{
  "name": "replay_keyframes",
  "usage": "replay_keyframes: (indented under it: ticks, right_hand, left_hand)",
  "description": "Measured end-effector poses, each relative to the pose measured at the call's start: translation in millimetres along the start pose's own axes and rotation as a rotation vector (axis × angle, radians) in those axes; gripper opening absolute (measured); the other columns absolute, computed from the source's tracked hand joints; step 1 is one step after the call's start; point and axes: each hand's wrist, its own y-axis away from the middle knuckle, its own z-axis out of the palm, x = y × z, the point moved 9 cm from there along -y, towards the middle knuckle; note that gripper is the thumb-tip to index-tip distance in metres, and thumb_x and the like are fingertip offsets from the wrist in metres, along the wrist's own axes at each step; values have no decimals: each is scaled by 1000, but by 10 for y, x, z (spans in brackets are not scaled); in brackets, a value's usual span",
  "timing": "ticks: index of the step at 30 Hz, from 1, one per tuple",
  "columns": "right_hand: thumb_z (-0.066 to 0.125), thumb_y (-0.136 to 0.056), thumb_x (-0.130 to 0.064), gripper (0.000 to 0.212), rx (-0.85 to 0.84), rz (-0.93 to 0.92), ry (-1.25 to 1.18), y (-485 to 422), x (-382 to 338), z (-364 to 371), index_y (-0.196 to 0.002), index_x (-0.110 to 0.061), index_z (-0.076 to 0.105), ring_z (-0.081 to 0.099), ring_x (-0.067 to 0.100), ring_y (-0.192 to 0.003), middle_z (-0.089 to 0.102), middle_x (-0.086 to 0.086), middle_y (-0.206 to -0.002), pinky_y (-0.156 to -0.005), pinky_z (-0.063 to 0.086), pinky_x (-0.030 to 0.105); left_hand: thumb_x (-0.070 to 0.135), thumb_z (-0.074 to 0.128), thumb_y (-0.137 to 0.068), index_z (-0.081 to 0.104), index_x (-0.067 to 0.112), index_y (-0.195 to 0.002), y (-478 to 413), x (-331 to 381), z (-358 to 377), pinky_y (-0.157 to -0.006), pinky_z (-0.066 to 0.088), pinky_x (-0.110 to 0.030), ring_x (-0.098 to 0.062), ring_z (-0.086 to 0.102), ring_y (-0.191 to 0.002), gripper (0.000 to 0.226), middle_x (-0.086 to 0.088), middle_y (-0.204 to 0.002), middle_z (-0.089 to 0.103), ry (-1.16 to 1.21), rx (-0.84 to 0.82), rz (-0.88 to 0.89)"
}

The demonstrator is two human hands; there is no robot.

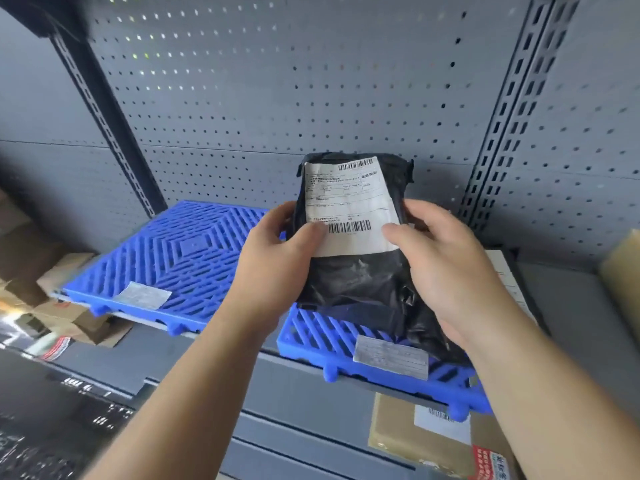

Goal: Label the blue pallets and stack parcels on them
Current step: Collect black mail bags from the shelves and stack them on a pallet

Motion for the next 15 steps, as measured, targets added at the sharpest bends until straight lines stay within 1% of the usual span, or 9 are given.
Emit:
replay_keyframes:
  ticks: [2, 4, 5, 8, 10, 12, 13, 14, 15]
  right_hand:
    - [60, -69, -59, 69, 51, 16, 10, -53, 23, 1, -135, -40, 57, 70, -2, -93, 72, -25, -105, -90, 55, 41]
    - [59, -69, -60, 69, 119, 7, 23, -78, 22, -19, -135, -40, 57, 65, -13, -92, 67, -38, -103, -83, 52, 31]
    - [59, -69, -60, 68, 154, 9, 32, -91, 27, -36, -135, -40, 57, 64, -15, -93, 66, -41, -103, -84, 51, 30]
    - [59, -72, -56, 56, 181, 45, 38, -105, 49, -17, -126, -41, 63, 70, -1, -92, 72, -29, -105, -90, 56, 44]
    - [59, -75, -51, 41, 185, 48, 39, -98, 45, 2, -115, -44, 67, 73, 10, -91, 75, -22, -103, -87, 58, 53]
    - [59, -75, -51, 36, 207, 55, 40, -82, 53, -7, -110, -46, 68, 73, 22, -90, 76, -15, -99, -85, 58, 59]
    - [59, -74, -52, 39, 222, 62, 36, -71, 65, -11, -112, -46, 67, 72, 22, -91, 76, -15, -100, -84, 58, 59]
    - [59, -72, -55, 47, 241, 72, 27, -61, 84, -13, -118, -45, 65, 72, 15, -94, 75, -19, -104, -84, 59, 53]
    - [59, -69, -58, 59, 268, 81, 27, -52, 103, -22, -127, -44, 61, 69, 3, -99, 71, -26, -112, -87, 56, 42]
  left_hand:
    - [37, 66, -81, 72, 35, -115, -169, 12, 75, -90, 61, -43, -12, 75, -100, 35, 12, -108, 78, -13, -76, 0]
    - [37, 65, -82, 72, 35, -116, -292, 24, 130, -92, 61, -46, -13, 75, -101, 35, 11, -108, 78, -20, -142, -7]
    - [37, 65, -82, 72, 35, -115, -343, 28, 150, -93, 61, -47, -14, 75, -101, 34, 11, -108, 78, -26, -168, -8]
    - [31, 65, -90, 72, 33, -114, -446, 21, 201, -90, 62, -47, -13, 76, -98, 26, 11, -106, 79, -18, -237, -19]
    - [29, 65, -93, 73, 34, -112, -491, 4, 223, -87, 63, -45, -13, 77, -95, 21, 12, -104, 79, -18, -273, -28]
    - [28, 65, -94, 73, 33, -111, -519, -13, 251, -84, 63, -41, -12, 77, -94, 20, 12, -103, 79, -17, -307, -32]
    - [30, 65, -92, 73, 33, -111, -531, -19, 268, -83, 63, -40, -12, 77, -94, 21, 12, -103, 79, -17, -324, -34]
    - [34, 65, -89, 73, 34, -112, -545, -26, 283, -81, 63, -39, -12, 77, -94, 24, 12, -104, 79, -22, -337, -36]
    - [39, 66, -85, 73, 36, -112, -560, -39, 289, -79, 63, -38, -11, 77, -95, 28, 14, -105, 79, -30, -342, -39]
